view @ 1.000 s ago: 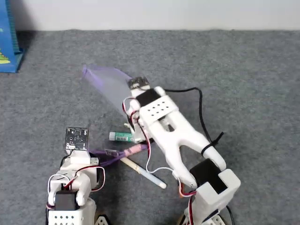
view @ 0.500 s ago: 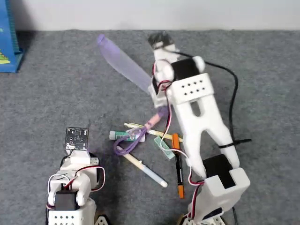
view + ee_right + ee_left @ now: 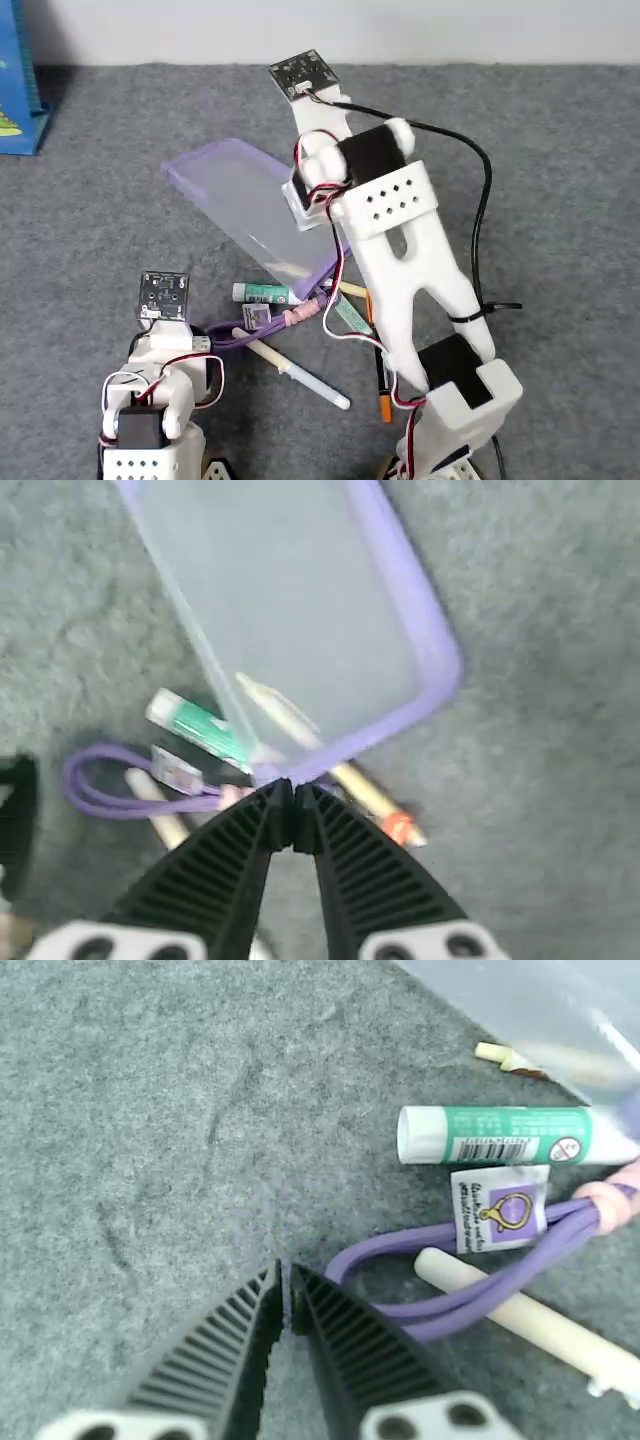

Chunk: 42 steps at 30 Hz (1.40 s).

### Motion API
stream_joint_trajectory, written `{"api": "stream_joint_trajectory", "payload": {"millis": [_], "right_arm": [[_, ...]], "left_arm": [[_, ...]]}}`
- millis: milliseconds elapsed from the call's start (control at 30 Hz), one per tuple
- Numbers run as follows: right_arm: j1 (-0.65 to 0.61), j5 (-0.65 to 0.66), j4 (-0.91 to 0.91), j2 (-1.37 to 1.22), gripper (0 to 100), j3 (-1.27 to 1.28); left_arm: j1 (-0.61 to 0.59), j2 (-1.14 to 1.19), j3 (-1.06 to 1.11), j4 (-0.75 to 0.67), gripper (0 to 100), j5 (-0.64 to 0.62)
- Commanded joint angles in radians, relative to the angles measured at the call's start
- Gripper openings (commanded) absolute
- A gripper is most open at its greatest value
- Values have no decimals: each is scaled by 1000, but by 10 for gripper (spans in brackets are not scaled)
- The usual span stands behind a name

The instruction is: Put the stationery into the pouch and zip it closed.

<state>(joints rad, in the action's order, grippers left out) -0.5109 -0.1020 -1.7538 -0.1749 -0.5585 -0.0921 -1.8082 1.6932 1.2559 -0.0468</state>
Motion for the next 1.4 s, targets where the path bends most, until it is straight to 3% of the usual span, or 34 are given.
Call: {"api": "stream_joint_trajectory", "payload": {"millis": [0, 300, 600, 767, 1000, 1367], "right_arm": [[-33, -101, -39, 7, 9, 84], [-124, -229, 7, 7, 9, 400], [-139, -374, 317, 7, 9, 582], [-173, -420, 398, 7, 14, 612], [-232, -520, 394, 7, 253, 624], [-234, -563, 433, -125, 259, 628]], "left_arm": [[-6, -11, -10, 5, 13, 3], [-6, -11, -10, 5, 13, 3], [-6, -11, -10, 5, 13, 3], [-6, -11, -10, 5, 13, 3], [-6, -11, -10, 5, 13, 3], [-6, -11, -10, 5, 13, 3]]}}
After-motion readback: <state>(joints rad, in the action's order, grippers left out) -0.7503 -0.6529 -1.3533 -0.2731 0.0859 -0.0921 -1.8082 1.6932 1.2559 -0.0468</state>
